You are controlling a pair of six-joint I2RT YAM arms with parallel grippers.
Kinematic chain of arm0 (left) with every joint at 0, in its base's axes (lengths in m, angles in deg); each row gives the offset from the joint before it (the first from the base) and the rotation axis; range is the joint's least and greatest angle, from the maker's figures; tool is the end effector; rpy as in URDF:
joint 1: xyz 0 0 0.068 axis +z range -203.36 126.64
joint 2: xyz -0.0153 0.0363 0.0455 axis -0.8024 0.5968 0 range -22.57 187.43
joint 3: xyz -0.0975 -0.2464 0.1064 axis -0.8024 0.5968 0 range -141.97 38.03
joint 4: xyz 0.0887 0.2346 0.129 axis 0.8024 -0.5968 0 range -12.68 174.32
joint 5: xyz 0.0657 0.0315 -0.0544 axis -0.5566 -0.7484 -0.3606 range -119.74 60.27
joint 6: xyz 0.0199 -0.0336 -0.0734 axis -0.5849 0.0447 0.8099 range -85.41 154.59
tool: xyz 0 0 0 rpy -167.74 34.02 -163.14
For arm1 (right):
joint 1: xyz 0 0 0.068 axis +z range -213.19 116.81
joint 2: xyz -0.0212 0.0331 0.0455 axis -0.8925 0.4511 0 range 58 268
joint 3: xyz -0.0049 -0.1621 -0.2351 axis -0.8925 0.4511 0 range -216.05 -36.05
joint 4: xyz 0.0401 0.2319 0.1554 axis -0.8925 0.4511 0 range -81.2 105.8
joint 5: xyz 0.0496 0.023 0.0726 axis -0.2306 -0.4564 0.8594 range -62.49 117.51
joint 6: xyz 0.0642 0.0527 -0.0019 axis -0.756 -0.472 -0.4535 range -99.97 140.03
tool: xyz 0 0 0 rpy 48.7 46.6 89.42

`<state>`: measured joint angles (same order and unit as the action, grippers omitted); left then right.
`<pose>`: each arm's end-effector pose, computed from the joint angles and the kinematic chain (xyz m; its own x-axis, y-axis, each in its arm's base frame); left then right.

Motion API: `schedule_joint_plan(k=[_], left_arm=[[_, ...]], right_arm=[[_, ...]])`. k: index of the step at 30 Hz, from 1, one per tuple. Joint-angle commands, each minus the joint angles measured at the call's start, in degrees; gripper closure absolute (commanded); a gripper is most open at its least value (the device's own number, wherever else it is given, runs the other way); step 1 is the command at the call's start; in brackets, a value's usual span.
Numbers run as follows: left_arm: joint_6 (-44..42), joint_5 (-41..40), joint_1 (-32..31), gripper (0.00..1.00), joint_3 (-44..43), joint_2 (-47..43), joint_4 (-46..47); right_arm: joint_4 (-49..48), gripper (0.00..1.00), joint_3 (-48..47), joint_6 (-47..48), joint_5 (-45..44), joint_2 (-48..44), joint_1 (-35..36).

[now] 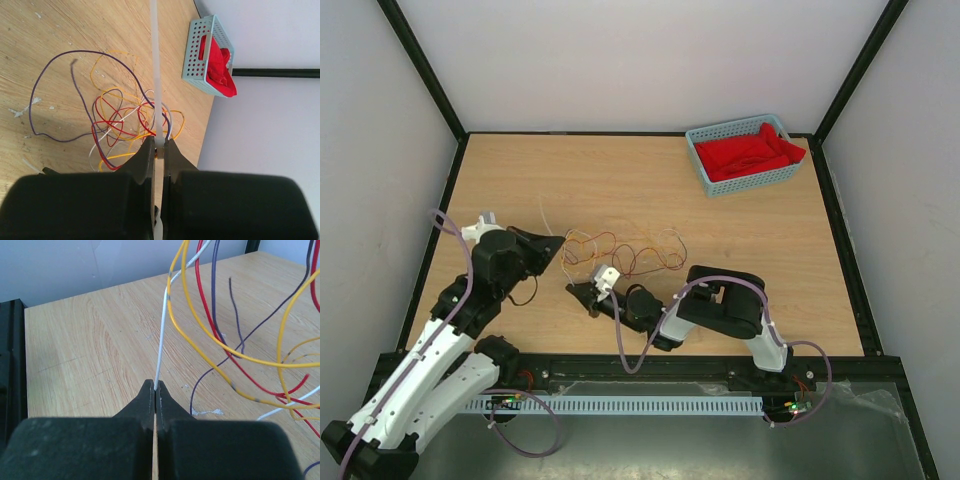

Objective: Zip-tie the wires
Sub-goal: Adjust the cable at the center of the board, then adjust the ribbon.

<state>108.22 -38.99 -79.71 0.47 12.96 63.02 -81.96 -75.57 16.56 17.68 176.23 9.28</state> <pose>0.1813 -0.0767 0.2960 -0.3732 -0.8719 -0.3170 -0.1986 0.4089 -0.8907 0.1336 0.3819 0.1382 0.0091 0.2263 -0.9740 -0.8914 0.4432 0.0947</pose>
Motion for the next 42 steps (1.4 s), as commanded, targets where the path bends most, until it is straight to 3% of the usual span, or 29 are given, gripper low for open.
schedule_joint_plan(k=[1, 4, 6, 8, 14, 17, 19, 22, 26, 30, 35, 42], left_arm=[[-3.1, -0.5, -0.2, 1.0, -2.4, 0.4, 1.3], [-8.8, -0.1, -0.2, 1.0, -4.1, 1.6, 1.0], [-15.5, 1.1, -0.2, 1.0, -5.8, 2.7, 0.6], [-21.3, 3.2, -0.2, 1.0, -7.7, 4.1, -0.1], [-40.7, 12.1, -0.3, 1.0, -9.8, 6.9, -0.9], [-47.3, 15.0, -0.4, 1.0, -9.6, 7.5, -1.7], [-50.3, 16.4, -0.4, 1.0, -9.1, 7.9, -1.8], [-54.2, 18.6, -1.3, 1.0, -8.7, 8.5, -1.9], [-60.8, 19.4, -4.9, 1.0, -8.4, 8.7, -1.8], [-64.8, 16.3, -10.7, 1.0, -7.9, 9.2, -1.7], [-68.1, 10.5, -17.2, 1.0, -8.0, 10.7, -1.2], [-68.4, 8.1, -19.7, 1.0, -6.0, 9.6, 3.5]], right_arm=[[-16.2, 1.0, 0.2, -1.3, 0.8, -2.6, 0.5], [-16.2, 0.64, 1.5, -1.6, 2.2, -4.2, 0.6], [-16.3, 0.51, 3.6, -1.5, 4.7, -6.3, 0.6], [-16.2, 0.44, 6.8, -1.8, 7.0, -8.7, 0.6], [-13.4, 0.4, 20.8, -3.4, 9.5, -19.0, 0.6], [-7.1, 0.37, 26.9, -5.7, 7.7, -27.8, 0.3], [2.8, 0.36, 28.3, -6.8, 7.6, -35.7, -0.1], [29.1, 0.35, 22.8, -5.7, 4.5, -50.5, -0.9], [51.7, 0.32, 14.2, -7.5, 2.4, -59.8, -6.9], [61.0, 0.3, 7.3, -15.7, 3.2, -61.6, -12.5], [64.6, 0.21, -0.3, -25.1, -0.8, -58.3, -12.9], [65.8, 0.18, -2.7, -32.0, -4.5, -55.9, -12.9]])
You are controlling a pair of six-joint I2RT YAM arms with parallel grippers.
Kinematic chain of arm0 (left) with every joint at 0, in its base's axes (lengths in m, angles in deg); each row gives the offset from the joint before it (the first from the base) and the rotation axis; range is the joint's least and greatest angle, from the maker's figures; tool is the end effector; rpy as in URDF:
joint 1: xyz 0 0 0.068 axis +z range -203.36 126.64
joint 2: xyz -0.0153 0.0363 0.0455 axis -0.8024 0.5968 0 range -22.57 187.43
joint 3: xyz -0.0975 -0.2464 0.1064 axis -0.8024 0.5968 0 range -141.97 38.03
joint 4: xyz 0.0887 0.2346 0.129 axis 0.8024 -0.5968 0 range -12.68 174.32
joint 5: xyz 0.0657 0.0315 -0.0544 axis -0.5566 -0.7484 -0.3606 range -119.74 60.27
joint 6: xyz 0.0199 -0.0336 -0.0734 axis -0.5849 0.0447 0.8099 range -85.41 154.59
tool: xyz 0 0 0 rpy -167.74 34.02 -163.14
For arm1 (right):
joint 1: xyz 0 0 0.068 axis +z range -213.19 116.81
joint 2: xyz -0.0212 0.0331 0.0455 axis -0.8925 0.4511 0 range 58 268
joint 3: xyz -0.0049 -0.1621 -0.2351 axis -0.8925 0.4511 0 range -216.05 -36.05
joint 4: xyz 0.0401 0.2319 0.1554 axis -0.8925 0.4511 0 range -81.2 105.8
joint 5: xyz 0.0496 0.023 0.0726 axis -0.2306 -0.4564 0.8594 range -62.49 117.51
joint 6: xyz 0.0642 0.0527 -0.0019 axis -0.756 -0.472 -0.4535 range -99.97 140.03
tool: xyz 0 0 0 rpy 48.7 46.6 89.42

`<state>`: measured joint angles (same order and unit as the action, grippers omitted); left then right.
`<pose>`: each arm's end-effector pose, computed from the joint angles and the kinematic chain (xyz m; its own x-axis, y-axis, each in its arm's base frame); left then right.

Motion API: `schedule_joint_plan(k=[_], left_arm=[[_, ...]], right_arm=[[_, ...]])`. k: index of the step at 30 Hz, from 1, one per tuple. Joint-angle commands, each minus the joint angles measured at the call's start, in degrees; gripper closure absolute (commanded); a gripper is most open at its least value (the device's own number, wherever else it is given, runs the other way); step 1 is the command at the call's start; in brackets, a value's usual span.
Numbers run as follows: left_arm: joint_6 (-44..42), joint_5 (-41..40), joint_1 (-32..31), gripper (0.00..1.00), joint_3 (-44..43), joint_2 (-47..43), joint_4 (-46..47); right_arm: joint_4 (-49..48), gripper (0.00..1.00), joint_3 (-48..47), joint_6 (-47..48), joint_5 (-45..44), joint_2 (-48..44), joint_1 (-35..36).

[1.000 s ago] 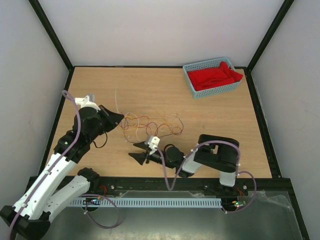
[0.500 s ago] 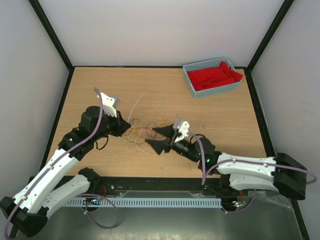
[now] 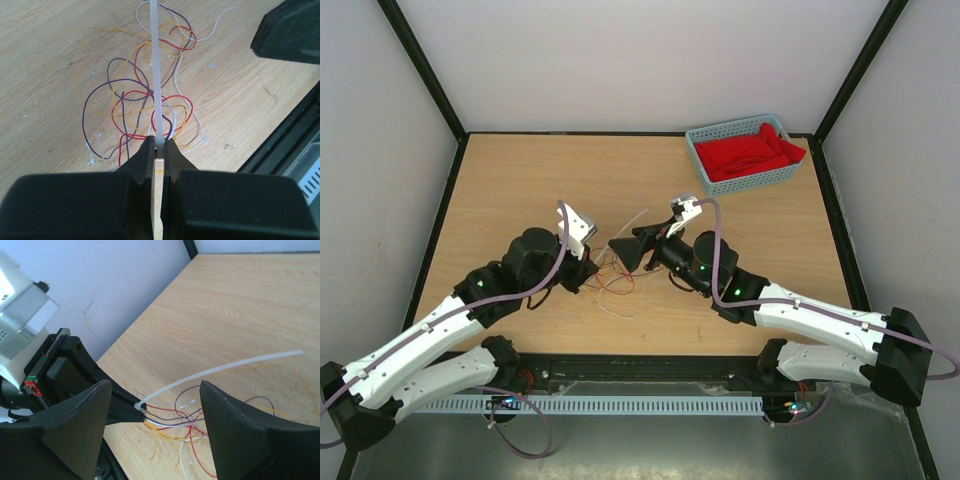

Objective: Zip-tie the wires
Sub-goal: Adjust the ribbon.

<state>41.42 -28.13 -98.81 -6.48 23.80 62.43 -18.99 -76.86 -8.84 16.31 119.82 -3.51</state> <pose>0.1610 -0.1664 0.3064 -0.3674 0.2038 -0.9075 0.6915 0.7123 -0.1200 0.1655 0.2551 0.3353 -0.3095 0.4087 -0.8586 -0.6850 0.5303 0.4995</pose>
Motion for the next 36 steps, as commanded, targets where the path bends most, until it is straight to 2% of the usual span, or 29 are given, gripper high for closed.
schedule_joint_plan(k=[1, 7, 14, 21, 24, 26, 32, 36], left_arm=[[-1.6, -2.9, -0.8, 1.0, 1.1, -1.5, 4.5], [-1.4, -3.5, -1.7, 1.0, 2.2, -3.1, 7.6], [-1.3, -1.7, -2.1, 1.0, 2.3, -2.3, 9.2], [-0.7, -1.5, -2.1, 1.0, 2.5, -1.3, 11.2], [-0.4, -0.9, -2.2, 1.0, 2.3, -0.8, 12.0], [-0.2, -0.6, -2.2, 1.0, 2.3, -0.6, 12.4], [0.3, -0.1, -2.3, 1.0, 2.1, -0.5, 12.5], [0.9, 0.1, -2.3, 1.0, 2.5, -0.8, 12.9]], right_arm=[[2.8, 0.18, -1.2, -7.4, -3.3, 0.7, -0.1], [2.2, 0.19, -1.3, -10.7, -1.6, 3.5, -0.2], [-1.2, 0.21, -3.7, -11.9, 4.5, 7.2, -0.1], [-2.2, 0.27, -3.4, -12.6, 5.2, 7.4, -0.1], [-3.2, 0.36, -3.6, -13.0, 6.3, 8.4, -0.1], [-4.0, 0.39, -3.6, -13.3, 6.3, 9.2, -0.1], [-10.1, 0.64, -1.9, -13.5, 5.0, 10.0, -0.1], [-10.2, 0.9, -2.4, -12.2, 4.1, 10.7, -0.1]])
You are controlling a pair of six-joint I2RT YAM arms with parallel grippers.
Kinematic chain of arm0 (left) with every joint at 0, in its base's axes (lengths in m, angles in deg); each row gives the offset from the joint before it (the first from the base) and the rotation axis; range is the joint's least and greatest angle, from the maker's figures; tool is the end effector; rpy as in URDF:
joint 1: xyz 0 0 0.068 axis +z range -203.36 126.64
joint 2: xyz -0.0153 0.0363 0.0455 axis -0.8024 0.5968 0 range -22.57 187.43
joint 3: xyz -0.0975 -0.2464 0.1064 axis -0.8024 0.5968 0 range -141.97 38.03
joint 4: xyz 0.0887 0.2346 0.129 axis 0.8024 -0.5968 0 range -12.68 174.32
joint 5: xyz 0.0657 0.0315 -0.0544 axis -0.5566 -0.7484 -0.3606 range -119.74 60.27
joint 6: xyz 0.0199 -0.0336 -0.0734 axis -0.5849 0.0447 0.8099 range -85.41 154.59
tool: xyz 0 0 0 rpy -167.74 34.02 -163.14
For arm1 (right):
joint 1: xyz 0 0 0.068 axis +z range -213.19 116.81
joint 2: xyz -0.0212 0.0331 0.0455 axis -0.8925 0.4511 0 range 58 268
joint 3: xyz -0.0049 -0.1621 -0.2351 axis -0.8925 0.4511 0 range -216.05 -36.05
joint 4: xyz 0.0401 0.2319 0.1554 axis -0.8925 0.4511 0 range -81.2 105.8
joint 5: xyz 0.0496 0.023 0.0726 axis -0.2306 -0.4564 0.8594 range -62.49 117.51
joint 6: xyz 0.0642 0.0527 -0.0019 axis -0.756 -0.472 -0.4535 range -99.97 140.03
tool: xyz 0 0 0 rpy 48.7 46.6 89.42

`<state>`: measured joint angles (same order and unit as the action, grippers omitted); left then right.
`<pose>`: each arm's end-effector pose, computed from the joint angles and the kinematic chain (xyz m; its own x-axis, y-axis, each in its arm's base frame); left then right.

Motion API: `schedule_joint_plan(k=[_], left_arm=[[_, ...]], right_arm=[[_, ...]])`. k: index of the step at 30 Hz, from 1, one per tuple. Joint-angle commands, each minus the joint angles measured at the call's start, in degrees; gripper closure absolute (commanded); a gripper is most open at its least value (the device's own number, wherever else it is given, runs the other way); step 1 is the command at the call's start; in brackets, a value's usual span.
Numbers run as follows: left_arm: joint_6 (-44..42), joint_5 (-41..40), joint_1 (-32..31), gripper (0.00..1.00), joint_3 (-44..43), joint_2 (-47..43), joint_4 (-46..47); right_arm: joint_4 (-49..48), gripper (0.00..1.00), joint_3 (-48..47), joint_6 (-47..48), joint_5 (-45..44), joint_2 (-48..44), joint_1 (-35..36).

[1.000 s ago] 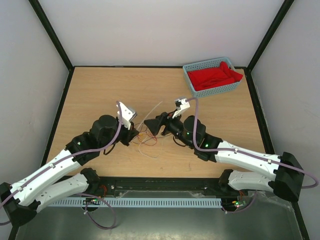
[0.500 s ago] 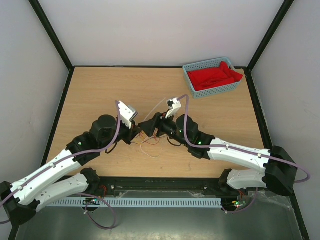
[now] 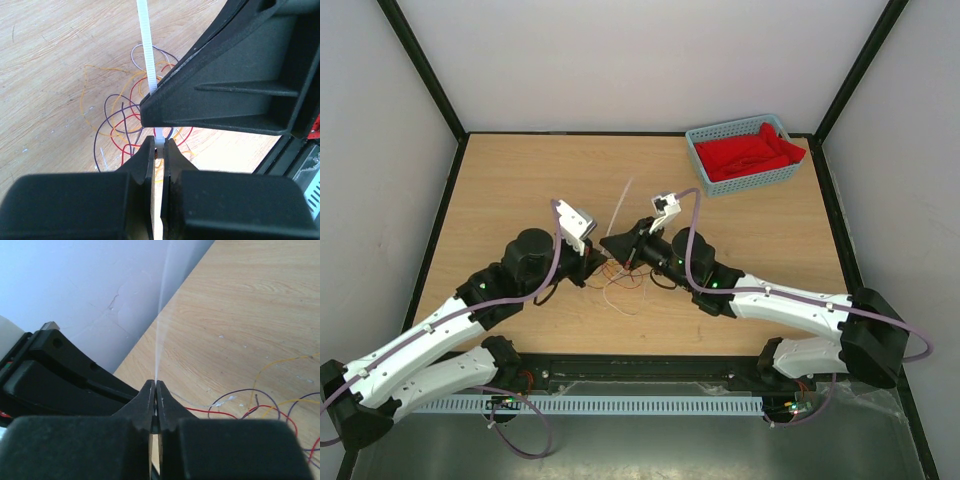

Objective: Zip-tie the wires
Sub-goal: Adjust the ribbon.

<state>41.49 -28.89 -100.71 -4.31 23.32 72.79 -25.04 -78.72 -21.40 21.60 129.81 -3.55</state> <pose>0.1609 -0.1763 0.3178 -0.2645 0.1099 -0.9581 0.7185 0.6852 -0.1197 0.1790 0.2908 0.3113 -0.5025 0.4443 -0.7417 -0.6320 0.3966 0.6657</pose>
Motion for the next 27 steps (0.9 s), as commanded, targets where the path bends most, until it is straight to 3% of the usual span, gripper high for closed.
schedule_joint_plan(k=[1, 9, 23, 27], left_arm=[[1.0, 0.8, -0.4, 1.0, 0.4, -0.4, 2.6], [2.0, 0.4, -0.4, 1.0, 2.2, -2.2, 2.7], [7.3, -0.4, -0.5, 1.0, 9.2, -2.8, 6.4], [6.0, -1.8, -0.5, 0.87, 7.5, -2.9, 6.3]], right_arm=[[-4.2, 0.98, -0.6, 0.8, -1.7, 0.8, -0.1], [1.5, 1.0, -3.9, 7.3, -7.3, -0.1, -3.3], [2.1, 1.0, -7.2, 9.0, -3.8, 1.3, -6.6], [0.0, 1.0, -4.6, 5.8, 2.8, 1.5, -6.5]])
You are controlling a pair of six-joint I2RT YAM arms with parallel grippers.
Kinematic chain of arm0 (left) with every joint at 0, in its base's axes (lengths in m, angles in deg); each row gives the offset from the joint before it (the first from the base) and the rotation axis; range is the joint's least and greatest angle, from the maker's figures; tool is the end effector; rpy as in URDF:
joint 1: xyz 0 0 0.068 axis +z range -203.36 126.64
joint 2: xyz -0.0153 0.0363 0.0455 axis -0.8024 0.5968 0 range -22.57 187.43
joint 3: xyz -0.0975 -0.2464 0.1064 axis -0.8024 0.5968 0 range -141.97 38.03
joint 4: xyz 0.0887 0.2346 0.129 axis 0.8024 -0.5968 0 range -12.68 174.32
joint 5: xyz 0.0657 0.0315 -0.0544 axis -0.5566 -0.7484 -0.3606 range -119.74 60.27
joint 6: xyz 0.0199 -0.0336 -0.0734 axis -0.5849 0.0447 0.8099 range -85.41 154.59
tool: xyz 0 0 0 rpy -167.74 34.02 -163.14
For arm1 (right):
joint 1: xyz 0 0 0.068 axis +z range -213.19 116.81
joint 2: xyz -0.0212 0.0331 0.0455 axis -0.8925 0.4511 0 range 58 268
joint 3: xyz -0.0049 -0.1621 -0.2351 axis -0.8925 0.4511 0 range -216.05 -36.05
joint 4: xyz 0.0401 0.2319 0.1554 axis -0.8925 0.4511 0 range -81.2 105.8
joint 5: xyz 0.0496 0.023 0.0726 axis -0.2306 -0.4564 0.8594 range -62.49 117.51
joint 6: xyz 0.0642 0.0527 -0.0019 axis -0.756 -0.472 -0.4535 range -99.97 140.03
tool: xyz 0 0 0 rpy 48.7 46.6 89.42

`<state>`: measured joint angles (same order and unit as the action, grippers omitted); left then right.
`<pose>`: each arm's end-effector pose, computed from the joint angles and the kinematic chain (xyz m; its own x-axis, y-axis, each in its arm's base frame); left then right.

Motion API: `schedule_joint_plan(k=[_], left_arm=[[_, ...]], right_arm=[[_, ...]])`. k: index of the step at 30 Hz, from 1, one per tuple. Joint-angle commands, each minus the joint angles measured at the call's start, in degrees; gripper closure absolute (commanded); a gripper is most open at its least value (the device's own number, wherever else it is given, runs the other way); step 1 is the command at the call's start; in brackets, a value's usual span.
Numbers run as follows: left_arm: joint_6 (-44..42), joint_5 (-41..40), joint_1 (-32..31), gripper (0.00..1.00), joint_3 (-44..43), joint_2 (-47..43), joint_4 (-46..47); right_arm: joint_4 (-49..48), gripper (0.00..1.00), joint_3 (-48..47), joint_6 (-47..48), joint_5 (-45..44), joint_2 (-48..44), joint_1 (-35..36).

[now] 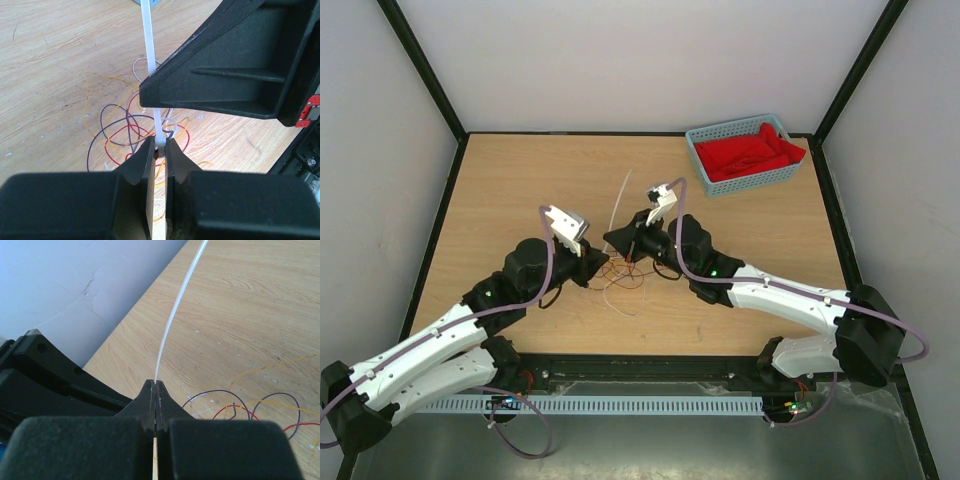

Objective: Zip-tie the wires
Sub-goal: Adjust the ribbon.

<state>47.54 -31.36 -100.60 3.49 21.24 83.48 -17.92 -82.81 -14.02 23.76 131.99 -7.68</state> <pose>0.1627 -0.1728 0.2959 -0.2764 -0.0310 -0.9605 0.6700 0.7103 -0.2157 0.2047 0.2896 0.3099 -0.4439 0.3405 -0.8289 -0.6480 0.5170 0.5593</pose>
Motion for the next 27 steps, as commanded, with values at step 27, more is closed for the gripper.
schedule_joint_plan(k=[27], left_arm=[[-7.7, -3.3, -0.5, 0.61, -7.9, 0.7, -5.2]], right_arm=[[-8.9, 1.0, 1.8, -6.1, 6.8, -0.2, -2.4]])
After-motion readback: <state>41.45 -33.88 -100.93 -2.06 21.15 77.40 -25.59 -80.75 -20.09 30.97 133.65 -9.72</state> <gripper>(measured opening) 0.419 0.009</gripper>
